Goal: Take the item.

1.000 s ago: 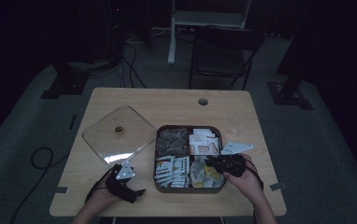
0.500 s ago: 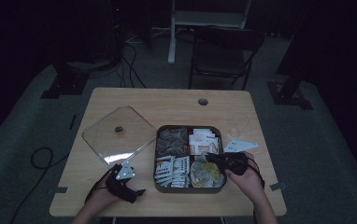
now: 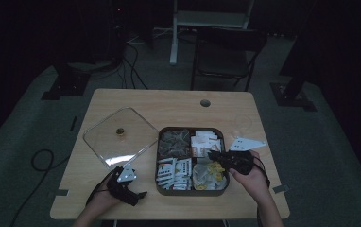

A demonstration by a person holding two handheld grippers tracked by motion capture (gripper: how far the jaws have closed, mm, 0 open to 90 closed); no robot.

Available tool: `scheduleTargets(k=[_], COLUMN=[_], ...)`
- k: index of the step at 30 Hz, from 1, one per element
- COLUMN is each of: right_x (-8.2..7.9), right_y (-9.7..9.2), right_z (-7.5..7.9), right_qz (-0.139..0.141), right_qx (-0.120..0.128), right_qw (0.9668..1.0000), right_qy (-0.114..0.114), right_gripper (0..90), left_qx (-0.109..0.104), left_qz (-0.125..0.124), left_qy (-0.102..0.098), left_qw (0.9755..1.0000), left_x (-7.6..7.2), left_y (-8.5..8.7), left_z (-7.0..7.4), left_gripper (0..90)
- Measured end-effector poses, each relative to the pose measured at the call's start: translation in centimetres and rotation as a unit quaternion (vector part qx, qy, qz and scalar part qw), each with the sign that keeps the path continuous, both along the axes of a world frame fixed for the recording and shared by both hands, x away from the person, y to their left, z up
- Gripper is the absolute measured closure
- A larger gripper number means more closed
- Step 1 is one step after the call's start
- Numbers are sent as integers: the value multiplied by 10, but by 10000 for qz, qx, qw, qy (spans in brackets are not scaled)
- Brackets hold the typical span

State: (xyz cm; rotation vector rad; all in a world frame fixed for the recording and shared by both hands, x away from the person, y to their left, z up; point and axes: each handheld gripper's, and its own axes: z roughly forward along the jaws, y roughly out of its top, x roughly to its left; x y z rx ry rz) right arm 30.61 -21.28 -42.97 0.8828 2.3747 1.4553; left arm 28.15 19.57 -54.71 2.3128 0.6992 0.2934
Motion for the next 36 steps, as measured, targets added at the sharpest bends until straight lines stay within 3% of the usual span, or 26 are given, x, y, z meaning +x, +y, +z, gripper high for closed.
scheduleTargets(k=[3,17,20,26,36], right_x=[0,-1,-2,-2,5], right_y=[-1,-4,-4,-4,-12], right_z=[3,17,22,28,43], right_qz=[51,-34,-12,49,-93], right_qx=[61,328,249,334,333], right_qw=[10000,9992,9992,9989,9978], right_qy=[43,-232,-298,-334,-565], right_gripper=[846,844,855,856,854], left_qx=[2,-4,-6,-2,9], left_qz=[-2,2,5,2,-2], left_qy=[-7,1,1,2,-1], left_qw=[10000,10000,10000,10000,10000], left_x=[0,0,0,0,0], left_y=[0,0,0,0,0], left_z=[0,0,0,0,0], left_gripper=[3,3,3,3,3])
